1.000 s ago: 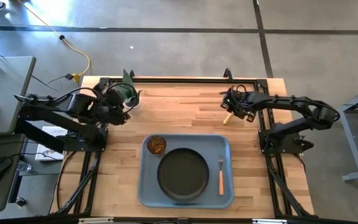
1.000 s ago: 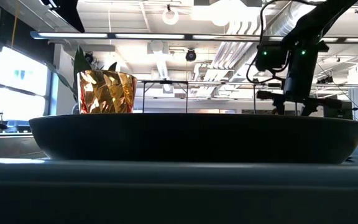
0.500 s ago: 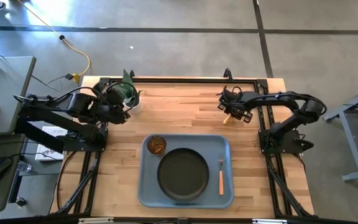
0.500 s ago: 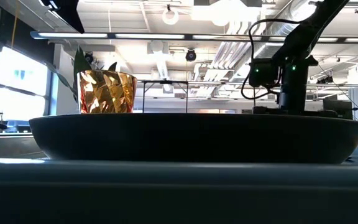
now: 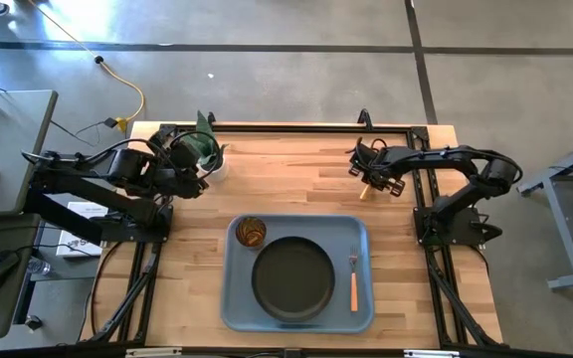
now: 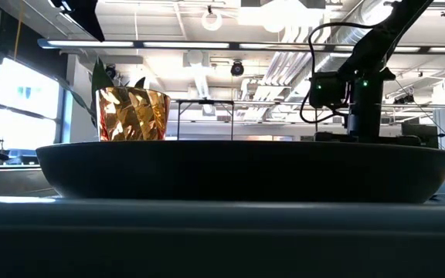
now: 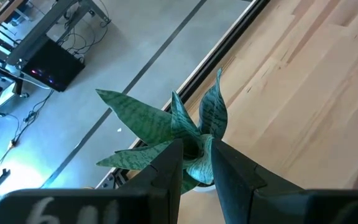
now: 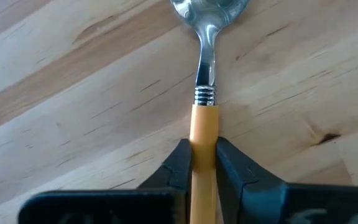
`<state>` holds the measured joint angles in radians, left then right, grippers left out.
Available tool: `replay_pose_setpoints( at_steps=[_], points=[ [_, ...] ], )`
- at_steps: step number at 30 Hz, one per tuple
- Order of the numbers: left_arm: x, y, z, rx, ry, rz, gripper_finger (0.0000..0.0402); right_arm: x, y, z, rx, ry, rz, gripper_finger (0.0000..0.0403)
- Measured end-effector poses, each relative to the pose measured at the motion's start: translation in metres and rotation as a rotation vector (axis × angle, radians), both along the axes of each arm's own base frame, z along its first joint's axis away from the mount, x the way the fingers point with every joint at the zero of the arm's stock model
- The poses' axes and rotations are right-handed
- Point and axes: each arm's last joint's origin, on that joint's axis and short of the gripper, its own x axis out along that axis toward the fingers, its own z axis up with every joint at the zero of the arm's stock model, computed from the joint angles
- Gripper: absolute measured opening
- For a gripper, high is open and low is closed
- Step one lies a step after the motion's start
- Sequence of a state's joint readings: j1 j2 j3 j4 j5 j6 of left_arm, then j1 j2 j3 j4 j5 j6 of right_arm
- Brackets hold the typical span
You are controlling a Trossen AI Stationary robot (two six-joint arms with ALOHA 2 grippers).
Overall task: Pick and place plate/cup/fork/spoon on tray
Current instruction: Put the yellow spoon on the blue tray to the left of the yellow fork
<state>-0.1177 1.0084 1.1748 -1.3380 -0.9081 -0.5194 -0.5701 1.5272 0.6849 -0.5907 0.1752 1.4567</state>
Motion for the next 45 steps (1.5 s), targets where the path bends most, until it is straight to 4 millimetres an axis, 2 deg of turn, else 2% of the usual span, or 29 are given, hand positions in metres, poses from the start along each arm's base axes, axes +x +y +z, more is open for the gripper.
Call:
replay_pose_setpoints(
  at_steps=[7, 12, 19, 25, 33, 39, 45],
  points=[
    [0.0, 0.0, 0.0, -0.013, 0.003, -0.007, 0.0074, 0.003, 0.001, 0.002, -0.009, 0.01, 0.02, 0.0024],
    [0.0, -0.001, -0.001, -0.032, 0.036, -0.043, 0.0074, 0.01, 0.0, 0.012, -0.029, 0.051, 0.093, 0.0022],
    [0.0, -0.001, -0.001, -0.036, 0.032, -0.042, 0.0074, 0.03, 0.001, 0.03, -0.076, 0.012, 0.198, 0.002],
    [0.0, -0.001, -0.001, -0.048, 0.006, -0.021, 0.0074, 0.049, 0.012, 0.051, -0.108, -0.004, 0.313, 0.002],
    [0.0, -0.001, -0.001, -0.049, 0.005, -0.021, 0.0074, 0.073, 0.043, 0.084, -0.112, 0.002, 0.495, 0.0021],
    [0.0, -0.001, -0.001, -0.049, 0.005, -0.021, 0.0074, 0.085, 0.081, 0.107, -0.103, -0.003, 0.602, 0.0021],
    [0.0, -0.001, -0.001, -0.049, 0.004, -0.02, 0.0074, 0.088, 0.122, 0.114, -0.085, -0.019, 0.652, 0.0022]
  ],
)
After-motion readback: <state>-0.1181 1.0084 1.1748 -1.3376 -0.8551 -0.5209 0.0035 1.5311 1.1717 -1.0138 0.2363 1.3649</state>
